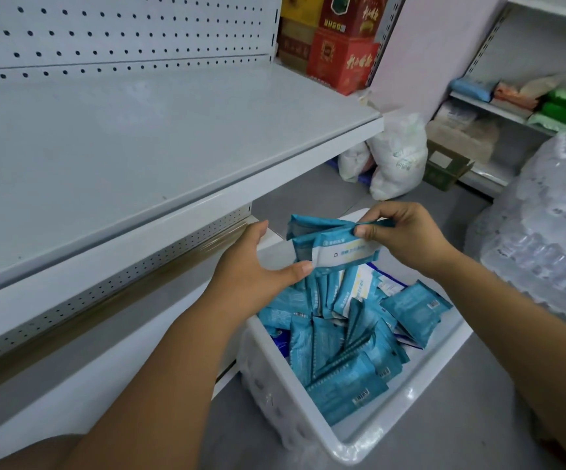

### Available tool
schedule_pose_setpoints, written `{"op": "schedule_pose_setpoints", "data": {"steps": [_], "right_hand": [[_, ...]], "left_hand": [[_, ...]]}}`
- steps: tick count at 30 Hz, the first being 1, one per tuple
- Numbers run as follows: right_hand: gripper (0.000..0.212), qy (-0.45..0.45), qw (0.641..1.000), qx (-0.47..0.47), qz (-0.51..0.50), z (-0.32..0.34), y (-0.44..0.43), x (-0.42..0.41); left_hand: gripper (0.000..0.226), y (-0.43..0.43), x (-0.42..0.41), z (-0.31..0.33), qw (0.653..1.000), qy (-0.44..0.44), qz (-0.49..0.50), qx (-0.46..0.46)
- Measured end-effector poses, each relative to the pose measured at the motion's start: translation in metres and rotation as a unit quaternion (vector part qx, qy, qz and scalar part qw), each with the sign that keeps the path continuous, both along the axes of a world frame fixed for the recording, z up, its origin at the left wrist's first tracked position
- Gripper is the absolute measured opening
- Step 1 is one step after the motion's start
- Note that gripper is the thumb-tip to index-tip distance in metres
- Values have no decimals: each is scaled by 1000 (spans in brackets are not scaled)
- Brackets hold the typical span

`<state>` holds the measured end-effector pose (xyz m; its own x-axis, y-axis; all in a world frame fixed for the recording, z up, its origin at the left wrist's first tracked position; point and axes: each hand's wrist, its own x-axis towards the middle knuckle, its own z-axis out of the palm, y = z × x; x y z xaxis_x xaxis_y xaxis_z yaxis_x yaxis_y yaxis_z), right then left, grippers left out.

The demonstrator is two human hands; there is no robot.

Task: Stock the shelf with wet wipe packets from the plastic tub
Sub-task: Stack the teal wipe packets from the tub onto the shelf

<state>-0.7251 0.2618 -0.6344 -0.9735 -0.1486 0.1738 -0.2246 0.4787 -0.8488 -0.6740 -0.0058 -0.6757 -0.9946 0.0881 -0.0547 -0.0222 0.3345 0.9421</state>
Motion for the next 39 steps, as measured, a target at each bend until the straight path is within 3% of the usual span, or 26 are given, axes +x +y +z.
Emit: {"op": "schedule_pose_setpoints", "data": {"steps": [2,7,11,15,21,26,35,39], "right_hand": [[16,-16,999,-25,31,7,-4,4],[13,-37,995,-69,60,23,-25,13],[16,-68,992,-90,49,43,-37,12],[18,-113,983,-143,16,56,-52,8],[12,-118,961,-249,-15,79,-83,7],[24,-101,945,-308,29,108,-115,3],[27,-74,948,-266,157,147,-203,-7],[46,-83,947,-251,184,148,-260,-8]], "left_hand": [[97,5,4,5,1000,2,-20,20],[47,5,10,23,995,8,-9,103],[47,2,14,39,994,4,-2,110],[34,5,23,54,985,5,13,172],[17,-3,36,76,978,47,112,172],[22,-29,30,113,961,92,181,186],[30,-111,36,163,934,135,234,232],[30,-160,43,171,913,136,287,256]]}}
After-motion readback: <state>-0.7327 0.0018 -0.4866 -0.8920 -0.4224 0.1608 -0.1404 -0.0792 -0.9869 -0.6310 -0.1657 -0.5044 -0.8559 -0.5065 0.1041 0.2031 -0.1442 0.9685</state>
